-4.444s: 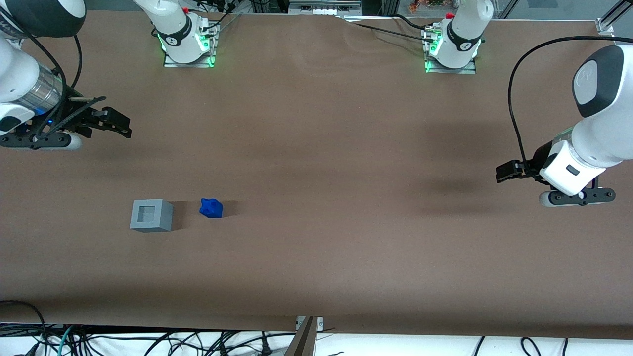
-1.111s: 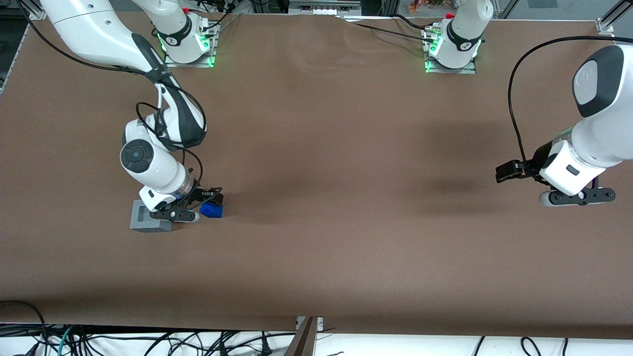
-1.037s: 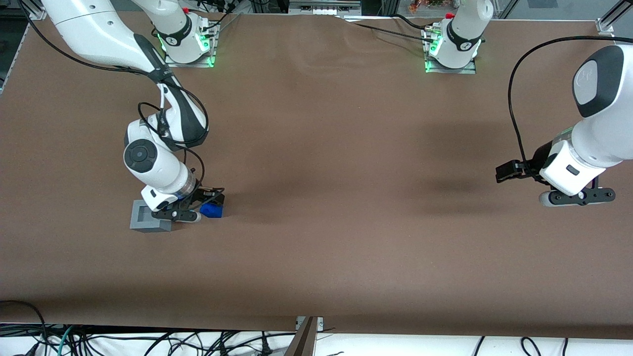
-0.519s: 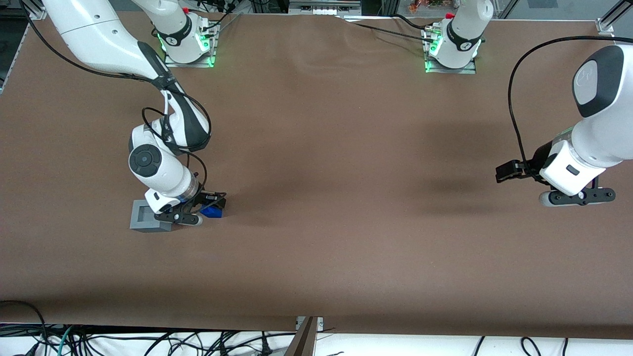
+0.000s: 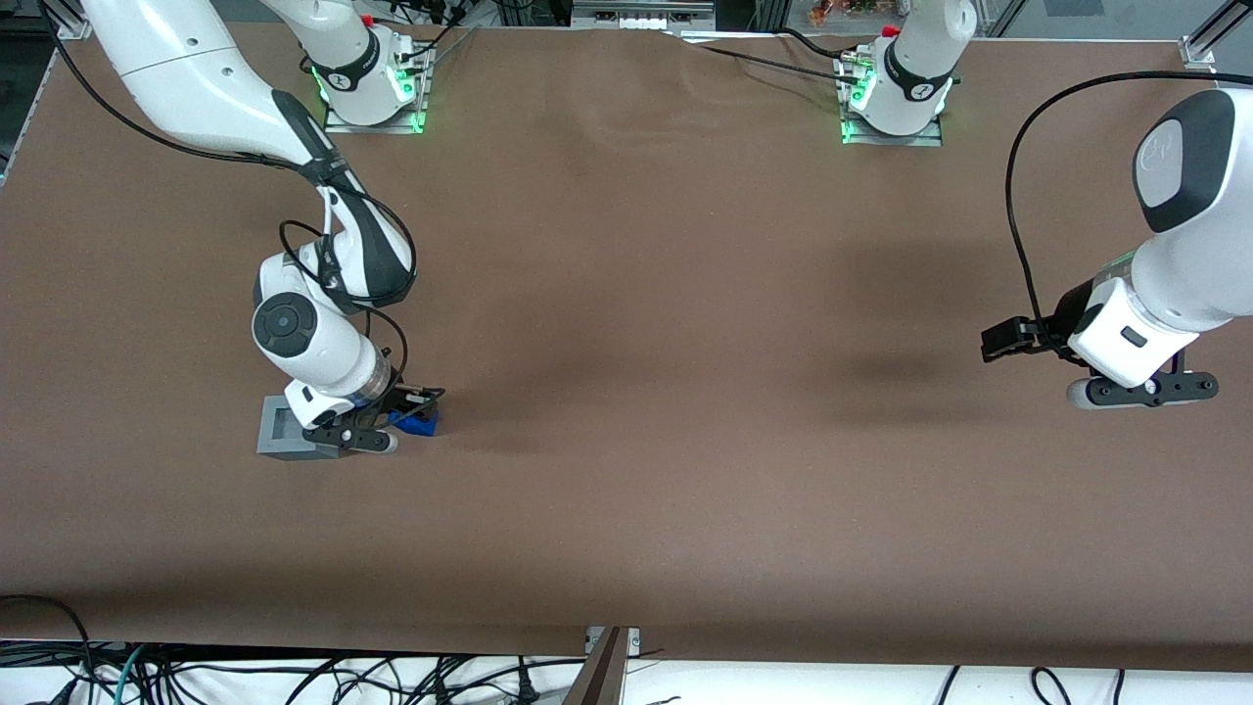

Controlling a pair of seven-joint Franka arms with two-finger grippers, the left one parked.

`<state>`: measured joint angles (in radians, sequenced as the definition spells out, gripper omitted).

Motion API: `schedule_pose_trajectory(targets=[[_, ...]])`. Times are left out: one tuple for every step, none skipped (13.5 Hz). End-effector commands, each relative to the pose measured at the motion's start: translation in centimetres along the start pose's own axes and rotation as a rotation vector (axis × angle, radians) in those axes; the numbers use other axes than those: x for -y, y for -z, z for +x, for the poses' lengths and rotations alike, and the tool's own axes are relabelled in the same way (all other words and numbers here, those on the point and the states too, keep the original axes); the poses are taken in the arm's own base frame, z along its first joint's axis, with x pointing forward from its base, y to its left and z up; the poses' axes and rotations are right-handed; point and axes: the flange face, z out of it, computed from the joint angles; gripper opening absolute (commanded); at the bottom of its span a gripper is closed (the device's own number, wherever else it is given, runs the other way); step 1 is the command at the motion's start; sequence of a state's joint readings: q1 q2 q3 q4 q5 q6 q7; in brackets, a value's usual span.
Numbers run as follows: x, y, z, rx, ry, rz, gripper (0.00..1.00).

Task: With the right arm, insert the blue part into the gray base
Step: 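Carry the blue part over the gray base's square opening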

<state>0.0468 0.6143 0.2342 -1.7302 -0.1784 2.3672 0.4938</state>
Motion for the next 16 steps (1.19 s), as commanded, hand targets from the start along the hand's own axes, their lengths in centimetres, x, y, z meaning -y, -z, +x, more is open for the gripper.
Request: schedule_pose_trajectory(targets=[[-1.4, 6.3, 1.4, 0.065, 0.060, -0.067, 0.34], [-3.3, 8.2, 2.0, 0.087, 0.099, -0.082, 0.34], [-5.7, 9.6, 2.6, 0.108, 0.137, -0.070, 0.34], [-8.1, 10.7, 3.2, 0.113, 0.179, -0.036, 0.34], [-10.3, 11.1, 3.7, 0.112, 0.237, -0.023, 0.34], [-12.4, 11.1, 4.2, 0.112, 0.262, -0.028, 0.34], [-14.1, 11.0, 4.5, 0.114, 0.265, -0.038, 0.34], [-15.1, 11.0, 4.8, 0.109, 0.257, -0.041, 0.34], [-15.4, 11.4, 5.1, 0.096, 0.252, -0.036, 0.34], [-15.6, 11.4, 5.8, 0.087, 0.251, -0.033, 0.34], [-15.6, 10.9, 6.2, 0.088, 0.257, -0.030, 0.34], [-15.6, 10.5, 6.3, 0.090, 0.260, -0.029, 0.34], [-15.6, 9.9, 6.3, 0.094, 0.259, -0.026, 0.34], [-15.6, 9.7, 6.5, 0.081, 0.260, -0.024, 0.34], [-15.5, 9.2, 6.7, 0.068, 0.260, -0.021, 0.34], [-15.6, 8.8, 6.8, 0.064, 0.258, -0.020, 0.34]])
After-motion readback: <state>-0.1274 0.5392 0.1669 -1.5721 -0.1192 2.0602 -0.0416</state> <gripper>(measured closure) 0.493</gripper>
